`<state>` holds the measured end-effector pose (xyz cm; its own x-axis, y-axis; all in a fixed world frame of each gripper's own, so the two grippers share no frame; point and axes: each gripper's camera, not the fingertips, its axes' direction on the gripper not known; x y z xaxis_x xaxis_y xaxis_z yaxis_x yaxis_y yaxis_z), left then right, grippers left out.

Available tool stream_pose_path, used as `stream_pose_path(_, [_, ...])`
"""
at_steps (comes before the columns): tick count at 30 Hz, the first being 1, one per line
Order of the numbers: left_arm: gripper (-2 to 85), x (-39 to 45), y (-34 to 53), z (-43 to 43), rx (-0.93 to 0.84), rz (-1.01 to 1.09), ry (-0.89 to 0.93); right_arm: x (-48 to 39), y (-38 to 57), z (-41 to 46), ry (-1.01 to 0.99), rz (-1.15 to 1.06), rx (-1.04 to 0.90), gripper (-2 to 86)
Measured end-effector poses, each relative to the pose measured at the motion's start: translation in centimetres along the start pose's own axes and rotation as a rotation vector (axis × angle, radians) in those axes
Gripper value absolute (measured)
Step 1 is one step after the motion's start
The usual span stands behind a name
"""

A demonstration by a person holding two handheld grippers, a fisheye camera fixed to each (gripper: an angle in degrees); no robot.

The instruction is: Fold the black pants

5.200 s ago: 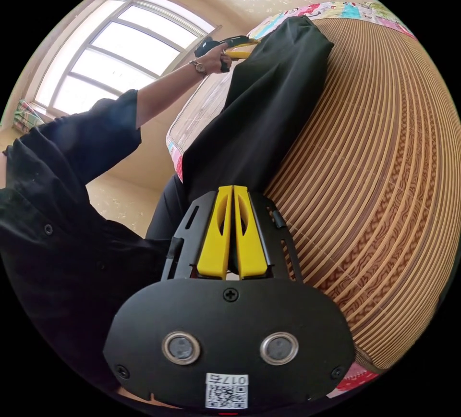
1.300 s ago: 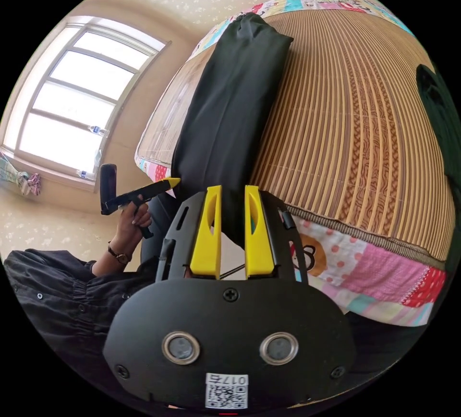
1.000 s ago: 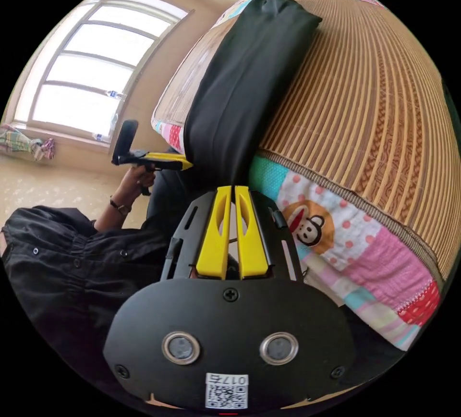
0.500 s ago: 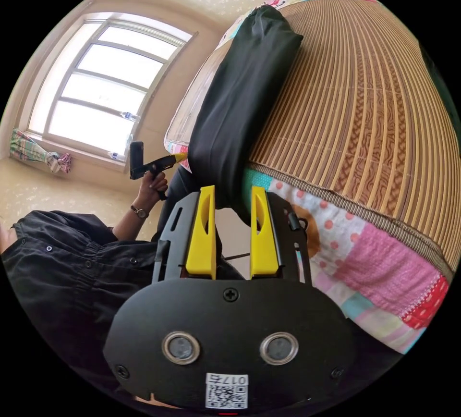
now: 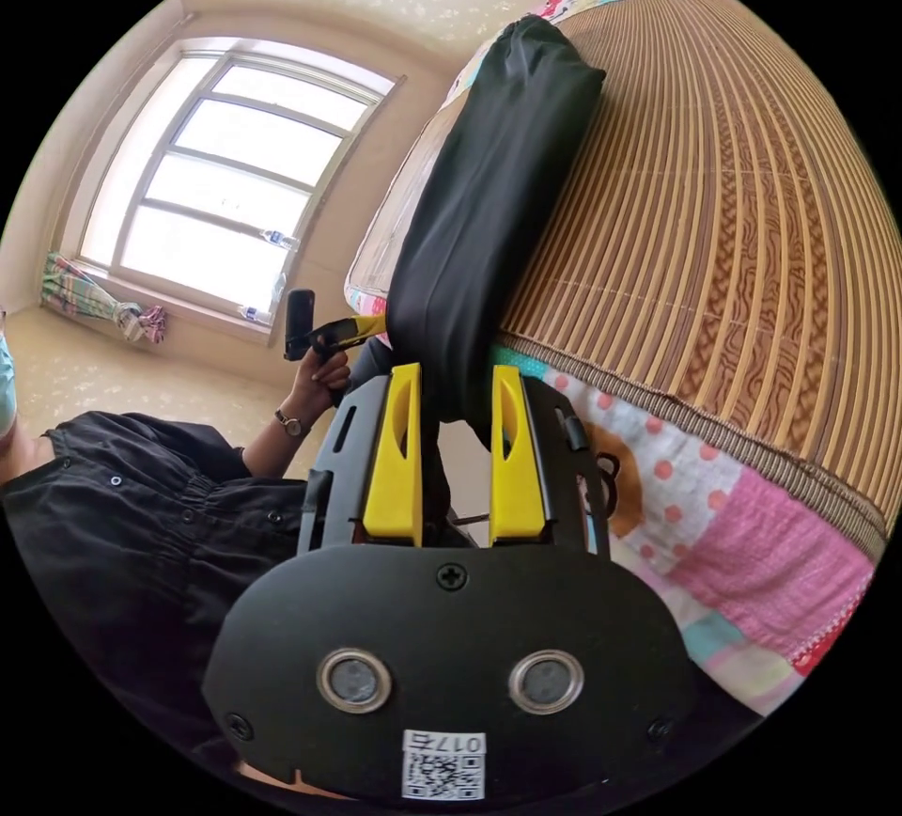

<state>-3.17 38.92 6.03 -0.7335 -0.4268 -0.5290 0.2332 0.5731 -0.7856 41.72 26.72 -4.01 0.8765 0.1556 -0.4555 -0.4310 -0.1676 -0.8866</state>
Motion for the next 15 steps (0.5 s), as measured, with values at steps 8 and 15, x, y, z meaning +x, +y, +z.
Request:
stream_pose_path(8, [11.0,-0.4,-2.0,0.7,0.017,0.014,0.012,-0.2,-2.1,0.4,-0.035,0.003,0.017,11.8])
stream_pose_path(15, [11.1,-1.3,-0.9,0.7,-0.005,0.016,0.046,0.7,-1.8,-2.2,-0.112,0.056,0.044,11.4])
